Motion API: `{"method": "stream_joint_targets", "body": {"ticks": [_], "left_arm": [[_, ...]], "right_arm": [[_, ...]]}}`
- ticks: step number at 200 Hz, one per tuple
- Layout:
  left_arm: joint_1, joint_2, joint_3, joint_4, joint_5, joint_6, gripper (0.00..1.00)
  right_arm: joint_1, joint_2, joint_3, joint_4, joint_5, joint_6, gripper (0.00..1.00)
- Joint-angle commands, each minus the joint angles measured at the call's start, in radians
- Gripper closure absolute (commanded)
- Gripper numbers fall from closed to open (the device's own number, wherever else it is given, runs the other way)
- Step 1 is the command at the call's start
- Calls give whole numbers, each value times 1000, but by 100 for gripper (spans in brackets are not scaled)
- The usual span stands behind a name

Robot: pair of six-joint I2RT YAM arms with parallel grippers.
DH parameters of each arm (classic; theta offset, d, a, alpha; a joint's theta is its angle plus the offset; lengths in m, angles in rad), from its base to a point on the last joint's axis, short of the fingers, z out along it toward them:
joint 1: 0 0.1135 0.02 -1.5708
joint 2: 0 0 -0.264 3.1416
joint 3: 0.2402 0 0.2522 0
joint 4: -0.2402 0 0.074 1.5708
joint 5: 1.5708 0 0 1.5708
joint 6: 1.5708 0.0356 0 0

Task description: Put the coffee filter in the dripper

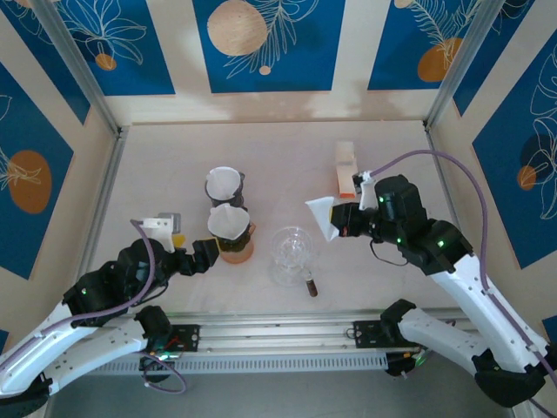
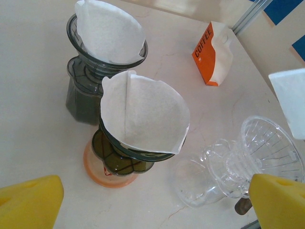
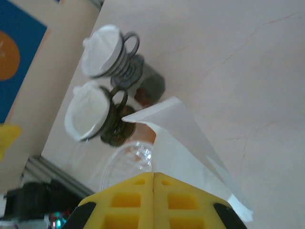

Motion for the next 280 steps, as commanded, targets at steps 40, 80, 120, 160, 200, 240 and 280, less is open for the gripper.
{"method": "stream_joint_targets", "body": {"ticks": [40,80,120,160,200,240,280], "left_arm": [[10,-10,-16,15,3,-7,0],[10,-9,-16,18,7,-5,0],[10,-13,-21,17,10,-7,0],[10,-13,-21,23,9,-1,0],[9,-13,-24,31,12,2,0],[10,-16,-33,34,19,0,0],[10,-17,-37,38,19,0,0]], "right_arm": [[189,32,153,-220,19,-10,100],[257,143,265,-334,35,-25,100],[286,249,345,-413,72,-41,100],[291,337,408,-437,61,-83,100],[291,436,466,-451,12,-137,100],[309,513,498,-454,-40,-175,100],[326,572,504,-445,-44,-192,100]]}}
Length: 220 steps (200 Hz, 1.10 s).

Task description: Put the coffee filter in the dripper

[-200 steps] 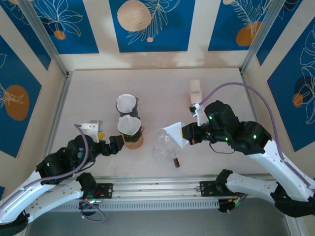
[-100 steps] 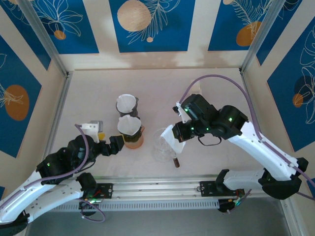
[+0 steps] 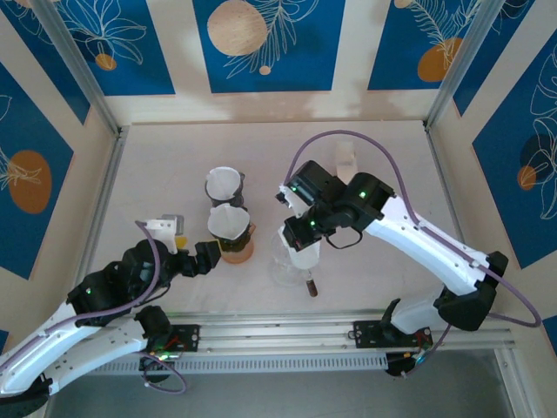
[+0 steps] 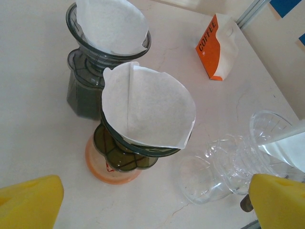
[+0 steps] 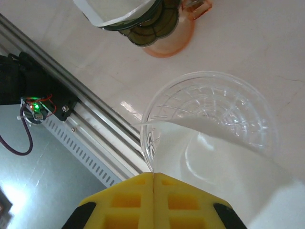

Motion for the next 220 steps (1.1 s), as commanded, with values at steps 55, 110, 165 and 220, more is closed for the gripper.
{"method": "stream_joint_targets", "body": {"ticks": [55,110,165,220], "left_arm": [[11,-17,-11,27,17,-4,0],[10,-14,-11,29,19,-5,0],[10,-7,-11,38,25,-4,0],[10,14,2,44,44,5,0]], "right_arm": [[-5,66,-14,38,-41,-39,100],[-26,82,-95,111,-68,-27,100],[-33,88,-154,156,-70,-16,100],[-32,39,-171,185,-61,-1,72]]}}
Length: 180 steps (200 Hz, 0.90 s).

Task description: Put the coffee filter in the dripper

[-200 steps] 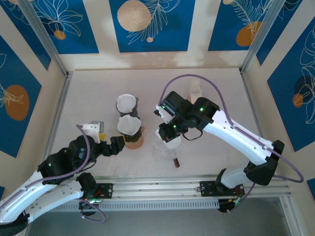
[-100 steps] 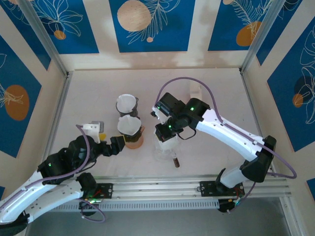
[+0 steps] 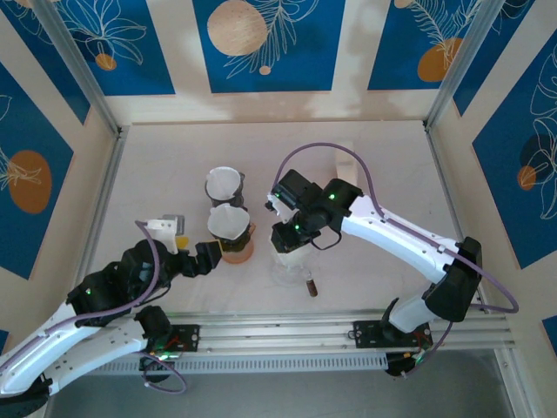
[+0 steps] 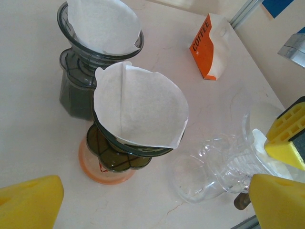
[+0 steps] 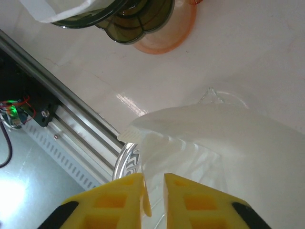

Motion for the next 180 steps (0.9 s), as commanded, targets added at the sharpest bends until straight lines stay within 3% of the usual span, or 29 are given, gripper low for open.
{"method": "stream_joint_targets", "body": {"ticks": [1,49,124,180], "left_arm": [[10,15,5,29,21,6,0],[10,59,36,58,54,22,1],[2,372,219,85,210,86,42],[-97,591,352,82,168,132,52]], "right_arm": [[-6,-43,-13,16,-22,13,72],[-1,-137,-51,52,6,47,62],[-4,-367,-203,102,199,134,56],[-9,-500,-318,94,256,179,55]]}}
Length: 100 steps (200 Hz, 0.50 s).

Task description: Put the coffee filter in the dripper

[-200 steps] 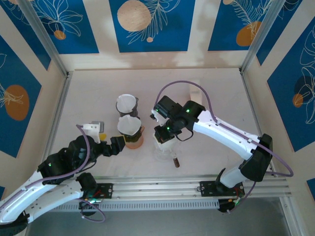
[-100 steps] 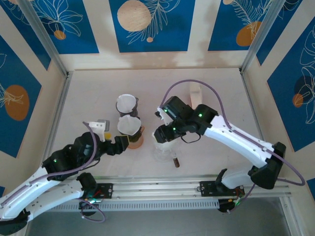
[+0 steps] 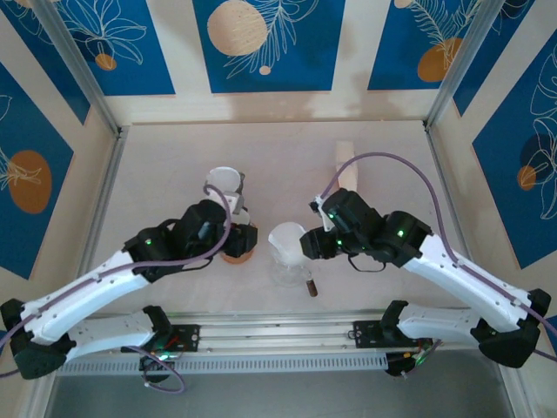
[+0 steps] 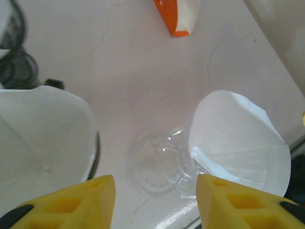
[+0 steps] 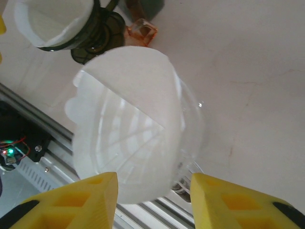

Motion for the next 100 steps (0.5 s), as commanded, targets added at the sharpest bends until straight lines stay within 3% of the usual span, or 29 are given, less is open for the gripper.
{"method": "stream_joint_targets", "body": {"ticks": [1,44,100], "left_arm": [[-42,61,75,1,-10,39,52],[-116,202,182,-61,-108,67,33],[-121,269,210,-121,-158,56,34]], "right_arm": [[-6,-47,-33,-4,44,35,55],[-11,-103,-78,-9,53,44,55],[-14,-135,-114,-8,49,44,54]]}}
